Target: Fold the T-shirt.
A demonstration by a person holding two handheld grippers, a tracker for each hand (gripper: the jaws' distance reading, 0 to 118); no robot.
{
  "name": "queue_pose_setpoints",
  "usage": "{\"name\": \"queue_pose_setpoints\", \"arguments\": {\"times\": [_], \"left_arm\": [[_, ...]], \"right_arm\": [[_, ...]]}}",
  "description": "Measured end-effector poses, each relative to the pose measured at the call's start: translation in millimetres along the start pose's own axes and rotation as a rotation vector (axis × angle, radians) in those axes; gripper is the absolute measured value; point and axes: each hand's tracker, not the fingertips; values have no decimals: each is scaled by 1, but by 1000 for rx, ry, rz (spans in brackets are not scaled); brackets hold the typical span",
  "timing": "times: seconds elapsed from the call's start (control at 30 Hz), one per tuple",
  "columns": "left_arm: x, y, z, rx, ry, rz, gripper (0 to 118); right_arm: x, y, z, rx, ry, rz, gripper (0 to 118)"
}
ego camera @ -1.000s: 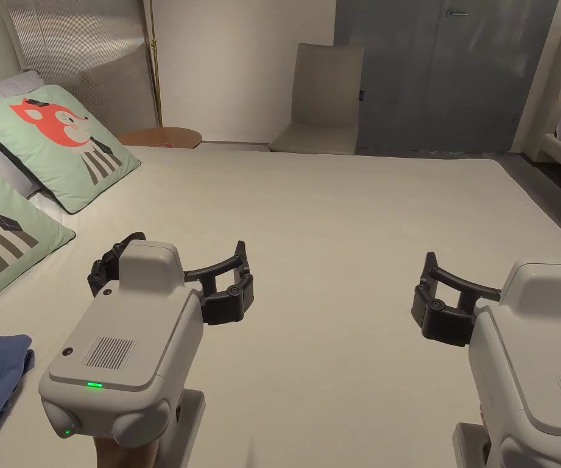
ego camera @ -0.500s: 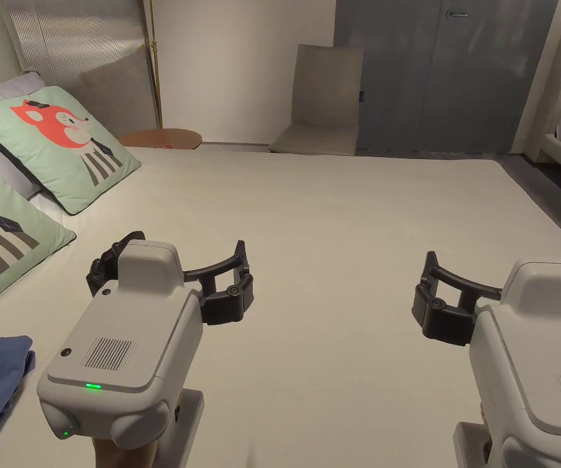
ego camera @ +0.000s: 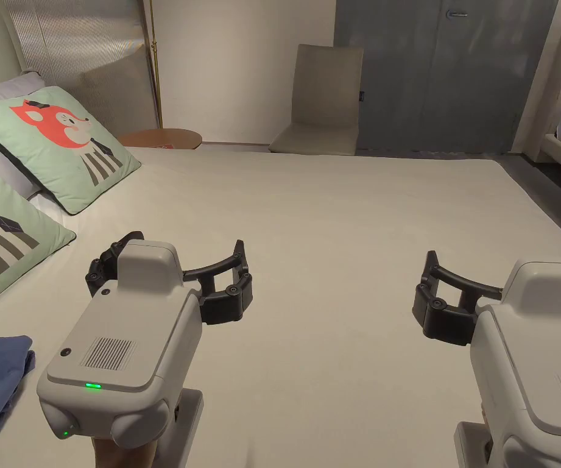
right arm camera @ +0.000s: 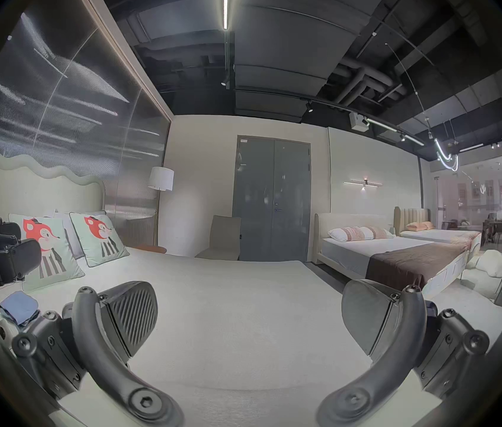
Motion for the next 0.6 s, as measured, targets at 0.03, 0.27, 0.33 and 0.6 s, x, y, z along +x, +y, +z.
{"name": "queue_pose_setpoints", "arguments": {"times": [0.03, 0.27, 0.33, 0.6], "left_arm": [[0, 0, 0, -1, 0, 1, 110], [-1, 0, 0, -1, 4, 5, 110], [-2, 1, 0, 2, 1, 6, 110], [-2, 3, 2, 1, 1, 4, 110]], "right_arm": [[0, 0, 0, 0, 0, 2, 117], [-1, 2, 2, 5, -3, 4, 117], [0, 2, 2, 6, -2, 3, 117], [-1, 4, 3, 8, 2, 6, 117]]}}
